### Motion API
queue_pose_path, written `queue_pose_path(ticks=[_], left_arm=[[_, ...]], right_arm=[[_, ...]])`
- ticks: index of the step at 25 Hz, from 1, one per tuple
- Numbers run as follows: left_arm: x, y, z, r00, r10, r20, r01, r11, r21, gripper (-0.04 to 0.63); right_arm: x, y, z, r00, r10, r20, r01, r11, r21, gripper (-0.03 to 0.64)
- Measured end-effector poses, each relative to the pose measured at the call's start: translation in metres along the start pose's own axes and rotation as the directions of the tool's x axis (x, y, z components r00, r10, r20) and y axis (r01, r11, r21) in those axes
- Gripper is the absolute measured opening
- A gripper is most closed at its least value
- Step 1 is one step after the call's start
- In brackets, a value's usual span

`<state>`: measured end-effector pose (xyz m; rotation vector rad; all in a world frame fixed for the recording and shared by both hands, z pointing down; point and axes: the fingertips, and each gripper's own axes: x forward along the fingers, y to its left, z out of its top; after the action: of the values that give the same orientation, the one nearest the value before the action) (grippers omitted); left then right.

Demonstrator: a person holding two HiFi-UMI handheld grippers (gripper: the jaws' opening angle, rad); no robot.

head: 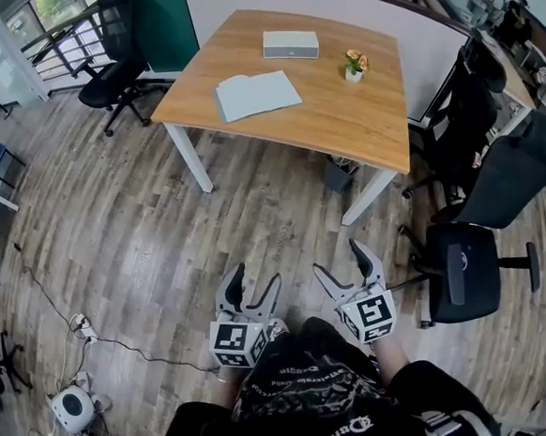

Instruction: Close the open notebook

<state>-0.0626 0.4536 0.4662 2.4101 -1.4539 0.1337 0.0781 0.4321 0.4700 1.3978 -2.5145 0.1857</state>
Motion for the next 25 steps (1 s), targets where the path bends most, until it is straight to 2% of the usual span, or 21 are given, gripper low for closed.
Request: queue_pose_path(ticks=[7,11,16,25], left_arm=[[0.007,0.013,-0.008,0.999,-0.006,-0.038,0.004,0.999,-0.034,0.322],[0.025,0.021,-0.008,0.999,0.011,-0.039,-0.013,0.999,-0.046,0.322],[0.061,0.031,0.004,0.997,0.071,-0.031,-0.072,0.997,-0.037,0.322],[0.151,0.055,0.038,0.984,0.175,-0.022,-0.176,0.982,-0.071,0.322]], right_arm=[[0.007,0.012,-0.019,0.998,0.021,-0.060,-0.020,1.000,0.008,0.367],[0.027,0.003,-0.019,0.996,0.063,-0.069,-0.064,0.998,-0.008,0.367],[0.063,-0.024,-0.017,0.987,0.129,-0.091,-0.132,0.991,-0.021,0.365],[0.150,-0.100,0.018,0.975,0.215,-0.063,-0.219,0.974,-0.064,0.362]])
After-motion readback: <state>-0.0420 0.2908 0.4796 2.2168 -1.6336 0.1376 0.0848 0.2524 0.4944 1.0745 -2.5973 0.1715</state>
